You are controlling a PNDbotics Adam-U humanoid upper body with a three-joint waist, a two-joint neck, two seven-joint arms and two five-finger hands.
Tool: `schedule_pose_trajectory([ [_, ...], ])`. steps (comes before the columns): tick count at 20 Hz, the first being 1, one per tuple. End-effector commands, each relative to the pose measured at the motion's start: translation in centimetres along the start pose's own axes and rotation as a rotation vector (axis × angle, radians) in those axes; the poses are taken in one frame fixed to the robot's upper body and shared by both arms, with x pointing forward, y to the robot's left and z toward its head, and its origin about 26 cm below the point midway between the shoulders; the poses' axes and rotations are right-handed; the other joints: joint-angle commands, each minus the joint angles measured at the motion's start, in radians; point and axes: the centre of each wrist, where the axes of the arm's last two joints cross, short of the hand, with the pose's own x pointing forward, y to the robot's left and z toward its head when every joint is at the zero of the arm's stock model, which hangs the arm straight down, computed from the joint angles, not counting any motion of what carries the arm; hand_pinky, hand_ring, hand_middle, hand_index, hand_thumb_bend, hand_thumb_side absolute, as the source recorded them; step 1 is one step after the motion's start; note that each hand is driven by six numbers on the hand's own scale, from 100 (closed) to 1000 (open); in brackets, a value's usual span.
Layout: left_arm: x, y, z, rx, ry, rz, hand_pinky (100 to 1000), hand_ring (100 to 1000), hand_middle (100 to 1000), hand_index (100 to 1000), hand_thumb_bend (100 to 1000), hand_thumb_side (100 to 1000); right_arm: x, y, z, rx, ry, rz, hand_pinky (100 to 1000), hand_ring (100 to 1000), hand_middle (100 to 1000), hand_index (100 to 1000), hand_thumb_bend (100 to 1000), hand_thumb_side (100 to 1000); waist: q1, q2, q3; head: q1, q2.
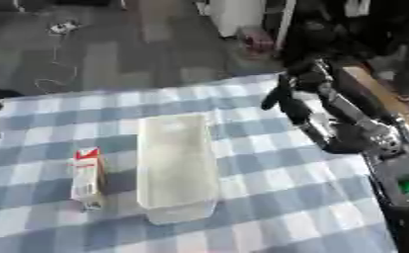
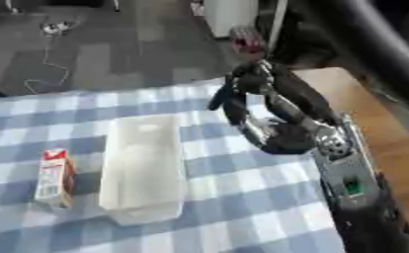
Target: Pick up objects on the table and place them in the box.
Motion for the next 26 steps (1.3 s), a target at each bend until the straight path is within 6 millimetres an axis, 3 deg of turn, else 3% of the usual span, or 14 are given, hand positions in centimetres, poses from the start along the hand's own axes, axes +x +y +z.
schedule_pose_trajectory([
  [1,0.5,0.5,-0.6,-0.001,-0.031,-0.017,343,405,562,763,139,986,0.2,-0.6,-0.2,0.001,-0.012,0.021,328,318,350,615,100,1000,0.003,-0.009,-0.002,-0.007,-0.010],
  [16,0.5,0.7,-0.6,-0.020,-0.031,-0.033,351,411,567,766,135,976,0.2,-0.6,-0.1,0.006,-0.012,0.018,327,319,351,621,100,1000,0.002,-0.008,-0.003,-0.003,0.001],
  [22,0.4,2.1,-1.2,-0.187,-0.079,-0.143,404,477,644,796,105,915,0.2,-0.6,-0.1,0.009,-0.005,0.018,327,320,351,622,100,1000,0.003,-0.010,-0.008,-0.020,0.012],
  [25,0.4,3.5,-1.4,-0.343,-0.154,-0.259,503,548,725,818,132,881,0.2,-0.7,0.0,0.013,-0.004,0.018,327,320,351,622,100,1000,0.008,-0.013,-0.008,-0.015,0.012],
  [26,0.5,3.9,-1.4,-0.410,-0.188,-0.306,523,565,737,819,100,885,0.2,-0.7,0.0,0.015,-0.005,0.019,327,320,351,623,100,1000,0.009,-0.013,-0.009,-0.015,0.012],
])
